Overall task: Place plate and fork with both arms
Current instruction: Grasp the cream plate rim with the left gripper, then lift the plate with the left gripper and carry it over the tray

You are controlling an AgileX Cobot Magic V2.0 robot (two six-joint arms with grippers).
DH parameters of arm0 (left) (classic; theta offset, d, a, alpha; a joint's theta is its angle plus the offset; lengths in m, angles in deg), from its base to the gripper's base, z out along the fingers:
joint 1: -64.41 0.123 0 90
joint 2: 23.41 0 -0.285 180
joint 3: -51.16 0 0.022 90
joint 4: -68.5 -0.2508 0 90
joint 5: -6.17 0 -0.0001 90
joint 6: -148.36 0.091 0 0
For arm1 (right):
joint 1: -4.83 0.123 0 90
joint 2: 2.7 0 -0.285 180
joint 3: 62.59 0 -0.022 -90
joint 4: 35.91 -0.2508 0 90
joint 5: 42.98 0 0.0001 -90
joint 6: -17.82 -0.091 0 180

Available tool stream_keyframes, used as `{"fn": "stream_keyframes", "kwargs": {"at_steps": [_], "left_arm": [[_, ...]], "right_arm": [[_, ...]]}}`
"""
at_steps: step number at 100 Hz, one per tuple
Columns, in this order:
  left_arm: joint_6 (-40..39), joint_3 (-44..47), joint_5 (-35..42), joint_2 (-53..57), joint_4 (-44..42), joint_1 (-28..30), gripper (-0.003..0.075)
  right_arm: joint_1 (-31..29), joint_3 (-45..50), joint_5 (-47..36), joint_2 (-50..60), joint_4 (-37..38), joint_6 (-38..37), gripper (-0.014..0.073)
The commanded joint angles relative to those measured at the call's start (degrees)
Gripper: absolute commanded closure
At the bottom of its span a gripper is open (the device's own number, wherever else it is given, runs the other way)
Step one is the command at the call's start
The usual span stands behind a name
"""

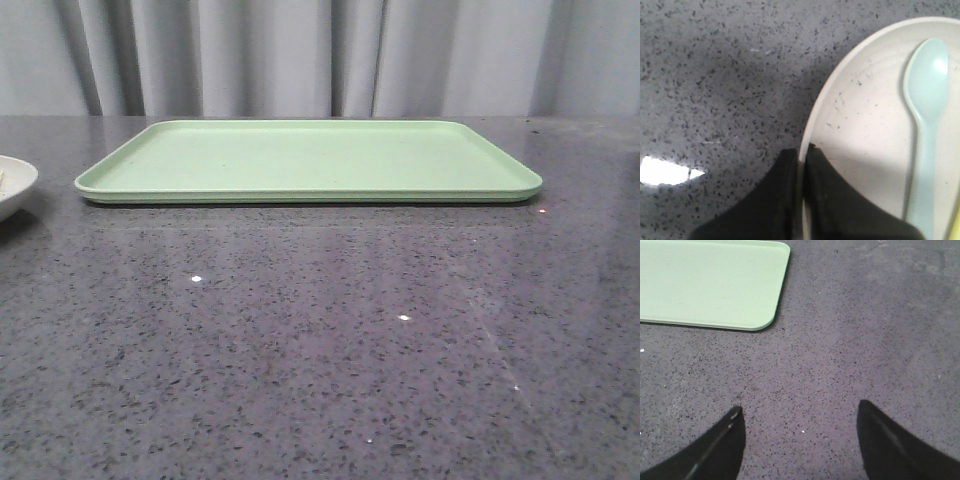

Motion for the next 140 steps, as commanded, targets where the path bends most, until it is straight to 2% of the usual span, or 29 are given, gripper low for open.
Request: {"fn": "stream_keyframes", "kwargs": {"at_steps": [1,24,56,95,113,140], "left_arm": [[2.24,-1.38,-0.12,1.97,3.57,1.24,0.0739],[4.23,-1.72,-0.97,3.48,8.70,1.65,0.0739],[4.38,-1.72,-1.54,8.68,11.43,1.72,0.0739],[6.70,-3.05,-5.26,9.52,22.35,1.58,0.0741],[6.70,-5.39,-5.05,9.30,23.89,-2.21,0.0741],[6.60,-8.18,0.83,5.76,31.10,-11.75,0.0741]], "right_arm": [[-0.34,-1.81,-4.55,-1.10,-0.05,0.23,0.0105],[-0.34,-1.81,-4.62,-1.10,-0.05,0.23,0.0105],[-0.34,-1.81,-5.33,-1.10,-0.05,0.23,0.0105],[-0.34,-1.81,-6.74,-1.10,-0.05,0.23,0.0105],[-0.34,-1.81,-7.16,-1.10,-0.05,0.23,0.0105],[-0.34,-1.81,-7.16,-1.15,-0.05,0.23,0.0105]]}}
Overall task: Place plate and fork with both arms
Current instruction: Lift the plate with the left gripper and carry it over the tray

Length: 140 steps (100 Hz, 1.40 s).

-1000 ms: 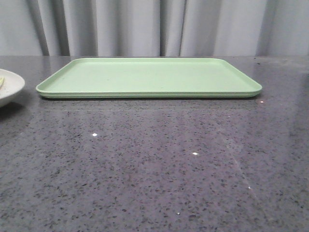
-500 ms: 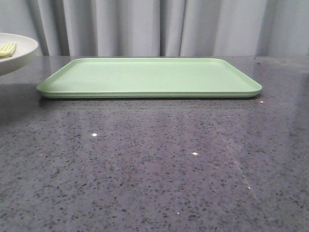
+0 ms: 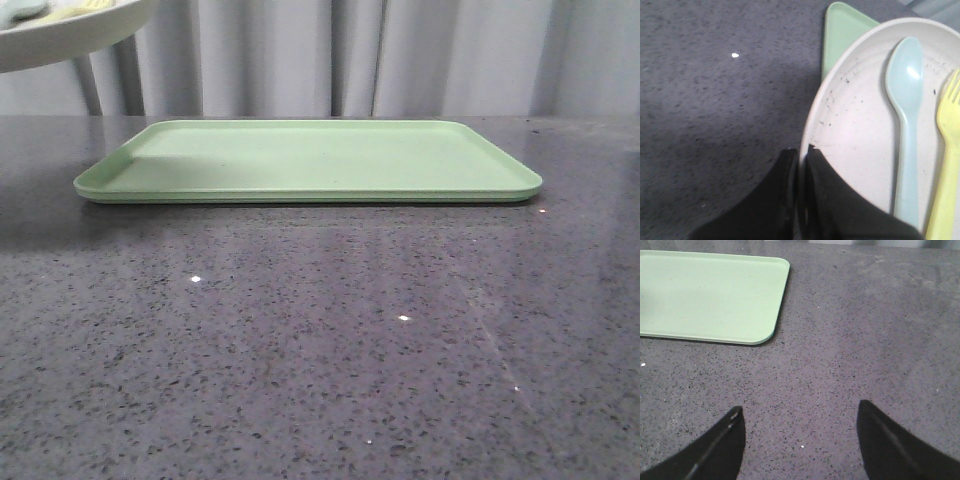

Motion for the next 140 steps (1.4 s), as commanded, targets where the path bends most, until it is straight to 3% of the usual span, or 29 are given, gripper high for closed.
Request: {"fn": "stream_keyframes", "kwargs": {"at_steps": [1,46,71,90,140], "left_arm": [[-0.23,-2.75,4.35,-0.77,6.35,-3.50,0.0741],[-5.33,-14.55,13.14,-17.59,5.97,-22.72,0.0741],[-17.15,-24.06,14.64,-24.95,-8.14,-29.45,0.0741],[-20.73,-27.04,16.98,-28.43,-10.80,-32.23,0.0741],[-22.15,-27.04,20.36,-31.62,-10.82,-32.50,0.0741]], "right_arm": [[-0.34,-1.81,-4.58,-1.15,-0.05,0.23,0.0105],[-0.34,-1.81,-4.35,-1.11,-0.05,0.23,0.0105],[-0.34,-1.81,-3.63,-1.11,-0.05,0.23,0.0105],[-0.34,-1.81,-3.63,-1.11,-0.05,0.23,0.0105],[-0.34,-1.81,-3.63,-1.11,-0.05,0.23,0.0105]]}}
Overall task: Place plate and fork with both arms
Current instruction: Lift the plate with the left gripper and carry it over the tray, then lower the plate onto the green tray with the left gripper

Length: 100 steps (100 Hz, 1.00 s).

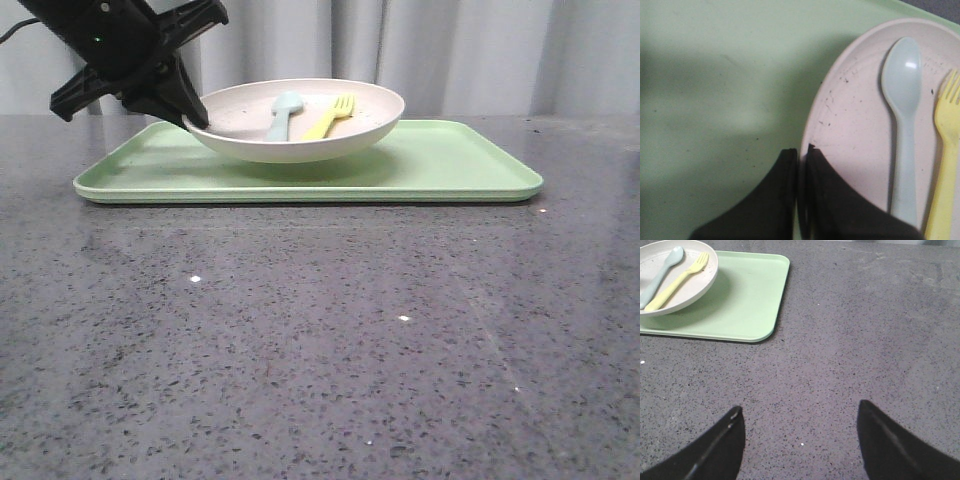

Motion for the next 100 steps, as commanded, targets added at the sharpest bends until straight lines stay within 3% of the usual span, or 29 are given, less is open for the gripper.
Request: {"fn": "stream_keyframes", "kwargs": {"at_steps": [1,100], "left_arm": [[-1.24,-2.09,3.70,2.92,2.02,-0.53,0.0741],[-2.20,-0.09,3.69,0.95,0.47,-0.53,0.0741]], "right_arm": [[-0.34,-1.81,-3.95,-1.11,-0.05,0.23,0.0105],[-0.34,-1.81,-3.95,-1.11,-0.05,0.23,0.0105]]}}
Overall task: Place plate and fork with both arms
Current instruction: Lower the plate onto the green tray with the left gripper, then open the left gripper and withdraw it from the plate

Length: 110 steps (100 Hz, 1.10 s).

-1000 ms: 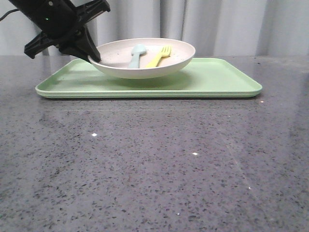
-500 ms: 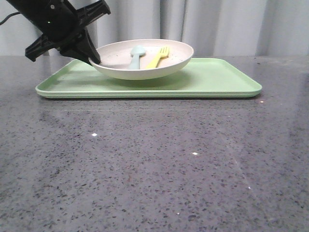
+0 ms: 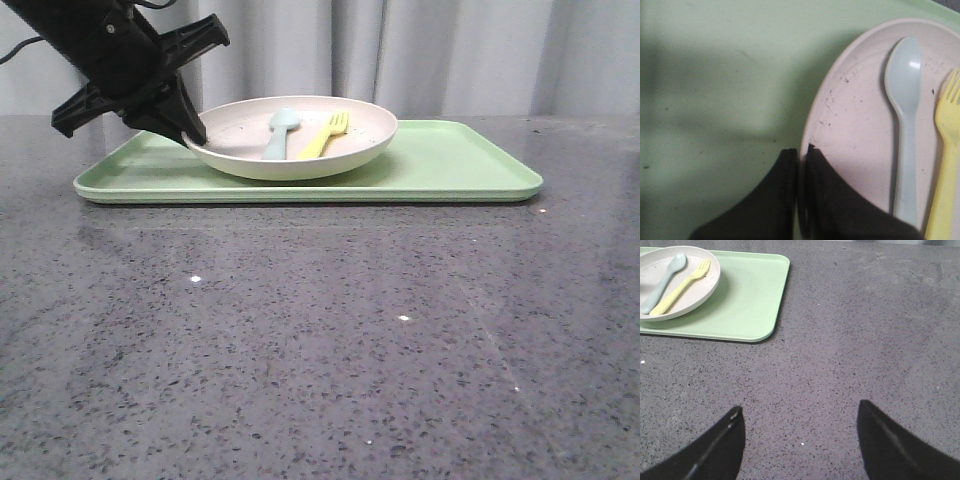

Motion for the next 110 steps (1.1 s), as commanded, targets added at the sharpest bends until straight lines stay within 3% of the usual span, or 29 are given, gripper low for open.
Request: {"fn": "stream_keyframes", "kwargs": {"at_steps": [1,74,88,110], "left_arm": [[-1.08,-0.51,2.78,2.80,1.66,-0.53,0.0741],[-1.08,1.01,2.98,2.80,1.98,-0.53,0.0724],[-1.08,1.01,3.08,2.80,1.98,-0.53,0.0620],[-1.08,1.01,3.22,2.80,2.06,-0.53,0.0349]], "right_arm": [[-0.34,-1.81,-3.96,-1.11,-0.05,0.23,0.0105],[-0.34,-1.81,-3.96,-1.11,-0.05,0.23,0.0105],[-0.34,-1.81,-3.96,-1.11,-0.05,0.23,0.0105],[-0.34,-1.81,-3.96,-1.11,-0.05,0.23,0.0105]]}}
